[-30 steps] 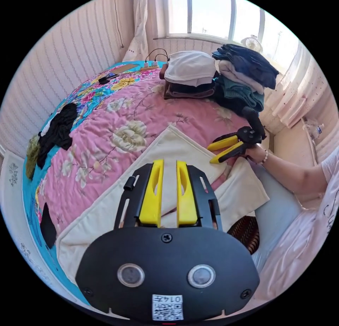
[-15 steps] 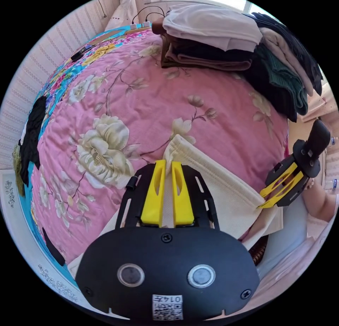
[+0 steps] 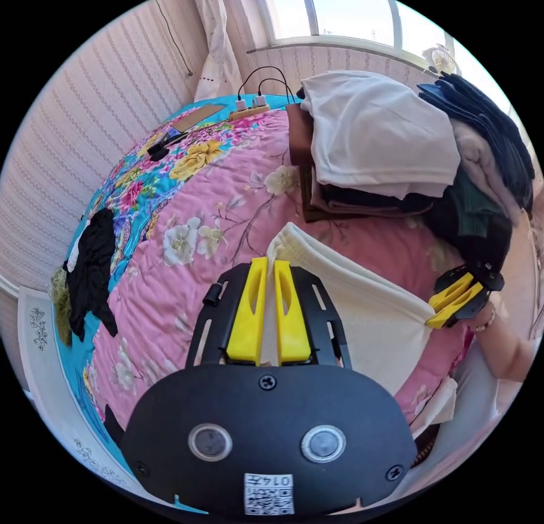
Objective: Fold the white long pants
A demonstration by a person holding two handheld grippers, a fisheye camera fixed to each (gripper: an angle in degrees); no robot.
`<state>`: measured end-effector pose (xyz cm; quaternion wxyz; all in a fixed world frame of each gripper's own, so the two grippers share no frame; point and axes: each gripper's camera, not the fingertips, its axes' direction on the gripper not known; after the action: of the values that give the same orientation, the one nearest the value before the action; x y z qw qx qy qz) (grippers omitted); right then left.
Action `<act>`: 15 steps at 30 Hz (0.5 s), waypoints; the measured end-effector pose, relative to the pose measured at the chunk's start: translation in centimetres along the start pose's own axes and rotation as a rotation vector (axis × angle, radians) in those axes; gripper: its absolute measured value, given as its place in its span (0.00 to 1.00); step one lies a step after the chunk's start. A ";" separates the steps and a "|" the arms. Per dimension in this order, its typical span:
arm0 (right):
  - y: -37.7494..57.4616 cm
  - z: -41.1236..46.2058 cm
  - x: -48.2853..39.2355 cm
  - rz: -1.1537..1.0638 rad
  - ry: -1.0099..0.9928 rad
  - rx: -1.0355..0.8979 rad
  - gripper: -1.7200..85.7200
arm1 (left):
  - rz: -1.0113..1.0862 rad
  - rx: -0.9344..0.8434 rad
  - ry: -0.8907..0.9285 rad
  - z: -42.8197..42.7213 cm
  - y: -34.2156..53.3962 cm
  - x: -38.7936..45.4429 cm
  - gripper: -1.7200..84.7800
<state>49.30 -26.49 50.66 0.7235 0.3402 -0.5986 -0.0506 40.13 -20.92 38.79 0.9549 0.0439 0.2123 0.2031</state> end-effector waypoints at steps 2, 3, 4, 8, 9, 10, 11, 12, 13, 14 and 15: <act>-0.4 -0.1 0.8 0.027 0.100 0.015 0.04 | 0.011 -0.042 -0.021 3.2 -1.5 0.5 0.02; -0.5 0.1 1.1 0.049 0.120 0.010 0.04 | 0.011 -0.060 -0.029 4.2 -1.7 0.6 0.02; -0.6 0.6 1.9 0.092 0.147 -0.015 0.04 | 0.008 -0.100 -0.032 6.3 -1.9 0.7 0.03; -0.9 1.3 3.4 0.183 0.207 -0.070 0.04 | -0.007 -0.100 -0.037 11.0 -0.5 1.3 0.06; -0.9 1.3 3.6 0.194 0.206 -0.072 0.04 | -0.019 -0.093 -0.034 11.0 -0.4 1.3 0.06; -0.9 1.3 4.0 0.212 0.194 -0.076 0.05 | -0.037 -0.081 -0.018 10.9 -0.2 1.0 0.07; -0.9 1.2 4.3 0.224 0.185 -0.074 0.05 | -0.047 -0.067 -0.011 10.4 0.1 0.6 0.07; -0.9 1.1 4.4 0.230 0.182 -0.073 0.05 | -0.050 -0.058 -0.009 10.0 0.2 0.4 0.08; -0.8 1.0 4.5 0.235 0.185 -0.062 0.05 | -0.052 -0.034 -0.008 8.8 0.6 0.0 0.08; -0.8 0.7 4.4 0.231 0.189 -0.045 0.05 | -0.051 0.003 -0.023 7.1 1.1 -0.4 0.08; -0.7 0.6 4.4 0.228 0.193 -0.036 0.05 | -0.044 0.021 -0.028 6.2 1.5 -0.4 0.08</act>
<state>50.24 -29.37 53.94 0.7847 0.2601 -0.5600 0.0543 41.81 -19.70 44.81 0.9614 0.0522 0.2020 0.1793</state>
